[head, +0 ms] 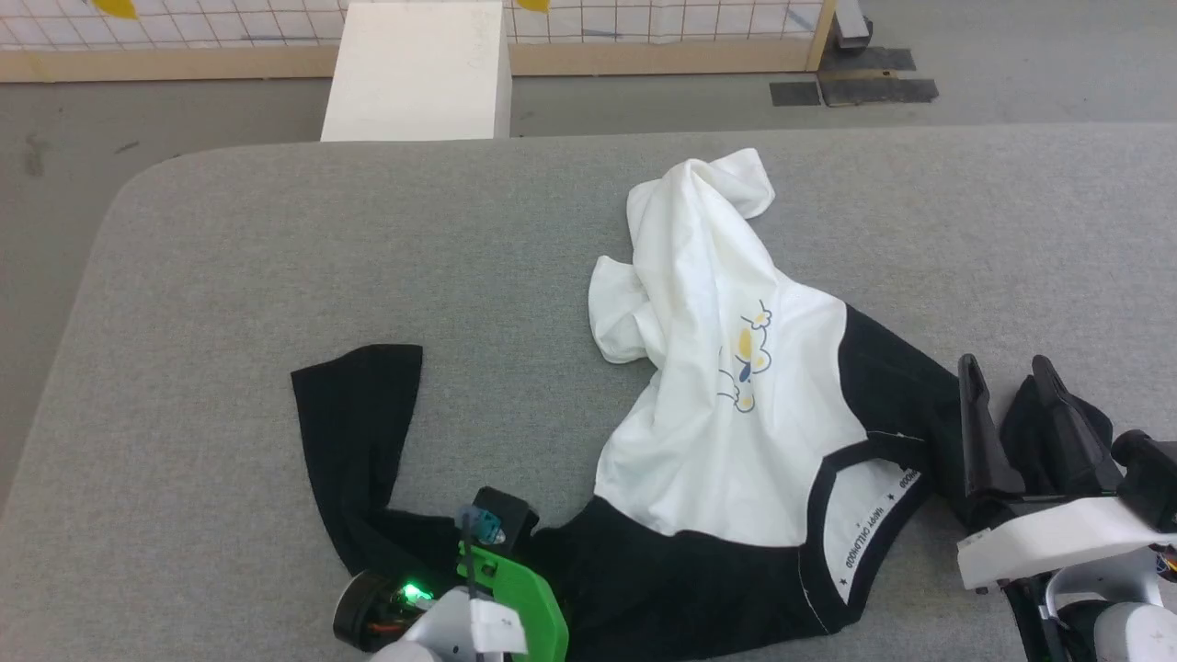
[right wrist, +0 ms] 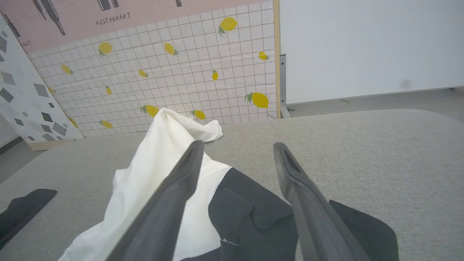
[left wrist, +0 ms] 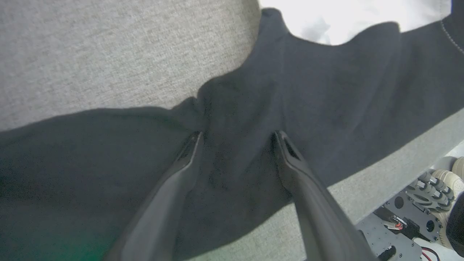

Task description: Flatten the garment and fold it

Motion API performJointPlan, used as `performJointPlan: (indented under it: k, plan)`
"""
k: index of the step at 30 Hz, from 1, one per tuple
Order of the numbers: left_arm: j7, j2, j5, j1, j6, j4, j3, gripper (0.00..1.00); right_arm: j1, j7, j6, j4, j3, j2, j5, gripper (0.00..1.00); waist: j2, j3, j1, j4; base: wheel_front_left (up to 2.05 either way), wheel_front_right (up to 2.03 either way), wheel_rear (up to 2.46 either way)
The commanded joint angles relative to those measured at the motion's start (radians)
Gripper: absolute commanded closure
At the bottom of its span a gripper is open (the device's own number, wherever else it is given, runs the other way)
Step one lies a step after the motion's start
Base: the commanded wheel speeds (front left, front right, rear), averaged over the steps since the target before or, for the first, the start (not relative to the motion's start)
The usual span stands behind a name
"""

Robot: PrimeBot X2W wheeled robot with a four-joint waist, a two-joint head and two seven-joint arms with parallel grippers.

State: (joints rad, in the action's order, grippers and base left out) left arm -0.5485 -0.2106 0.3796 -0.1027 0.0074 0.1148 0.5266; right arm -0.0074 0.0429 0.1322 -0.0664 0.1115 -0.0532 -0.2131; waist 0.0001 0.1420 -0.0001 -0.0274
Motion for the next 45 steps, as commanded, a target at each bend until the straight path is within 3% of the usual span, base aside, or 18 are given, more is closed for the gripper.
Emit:
performJointPlan:
  k: [1, 2, 4, 5, 9, 13, 17, 26, 27, 28, 29, 33, 38, 45]
  plan:
    - [-0.032, -0.015, -0.020, 0.006, 0.017, 0.024, 0.006, 0.00, -0.001, 0.004, -0.002, -0.003, -0.002, 0.003, -0.009, 0.00, -0.0001, 0.007, 0.0001, -0.005, 0.00, 0.00, 0.00]
    - [-0.052, -0.021, -0.028, 0.003, 0.024, 0.033, 0.011, 0.00, -0.002, 0.005, -0.002, -0.002, -0.004, 0.003, -0.012, 0.00, -0.0001, 0.010, 0.0001, -0.007, 0.00, 0.00, 0.00]
    - [-0.077, -0.029, -0.039, -0.002, 0.034, 0.046, 0.016, 0.60, -0.004, 0.007, -0.002, -0.001, -0.007, 0.003, -0.018, 0.00, -0.0001, 0.015, 0.0001, -0.010, 0.00, 0.00, 0.00]
    - [-0.082, -0.031, -0.043, -0.006, 0.035, 0.049, 0.019, 1.00, -0.006, 0.008, -0.002, 0.000, -0.009, 0.003, -0.020, 0.00, -0.0001, 0.017, 0.0001, -0.011, 0.00, 0.00, 0.00]
    - [-0.064, -0.039, -0.053, -0.017, 0.031, 0.057, 0.024, 1.00, -0.011, 0.011, -0.002, 0.003, -0.011, 0.003, -0.025, 0.00, -0.0001, 0.025, 0.0001, -0.014, 0.00, 0.00, 0.00]
    - [0.034, -0.056, -0.062, -0.033, 0.057, 0.051, -0.022, 1.00, -0.012, 0.014, -0.002, 0.008, -0.009, 0.003, -0.028, 0.00, -0.0001, 0.024, 0.0001, -0.012, 0.00, 0.00, 0.00]
    - [0.142, -0.099, -0.038, -0.069, 0.124, 0.013, -0.155, 1.00, -0.008, 0.008, -0.002, 0.016, -0.004, 0.003, -0.030, 0.00, -0.0001, 0.021, 0.0001, -0.005, 0.00, 0.00, 0.00]
    - [0.242, -0.153, 0.019, -0.174, 0.172, 0.087, -0.327, 1.00, -0.010, -0.025, -0.002, 0.032, -0.004, 0.003, -0.031, 0.00, -0.0001, 0.035, 0.0001, -0.007, 0.00, 0.00, 0.00]
    - [0.249, -0.147, 0.037, -0.176, 0.167, 0.107, -0.337, 0.70, -0.009, -0.036, -0.002, 0.038, -0.003, 0.003, -0.029, 0.00, -0.0001, 0.037, 0.0001, -0.013, 0.00, 0.00, 0.00]
    - [0.258, -0.140, 0.047, -0.175, 0.164, 0.113, -0.342, 0.23, -0.008, -0.046, -0.002, 0.043, -0.001, 0.003, -0.028, 0.00, -0.0001, 0.037, 0.0001, -0.016, 0.00, 0.00, 0.00]
    - [0.273, -0.128, 0.060, -0.171, 0.163, 0.114, -0.347, 0.00, -0.003, -0.065, -0.002, 0.051, 0.002, 0.003, -0.027, 0.00, -0.0001, 0.037, 0.0001, -0.018, 0.00, 0.00, 0.00]
    - [0.353, -0.085, 0.097, -0.127, 0.160, 0.096, -0.368, 0.00, 0.029, -0.170, -0.002, 0.069, 0.008, 0.003, -0.001, 0.00, -0.0001, 0.032, 0.0001, -0.020, 0.00, 0.00, 0.00]
    - [0.533, -0.024, 0.113, -0.038, 0.174, 0.036, -0.400, 0.00, 0.083, -0.326, -0.002, 0.049, 0.049, 0.003, 0.098, 0.00, -0.0001, 0.029, 0.0001, 0.000, 0.00, 0.00, 0.00]
    - [0.734, 0.042, 0.105, 0.006, 0.142, 0.005, -0.384, 0.00, 0.101, -0.472, -0.002, 0.054, 0.163, 0.003, 0.119, 0.00, -0.0001, 0.051, 0.0001, 0.049, 0.00, 0.00, 0.00]
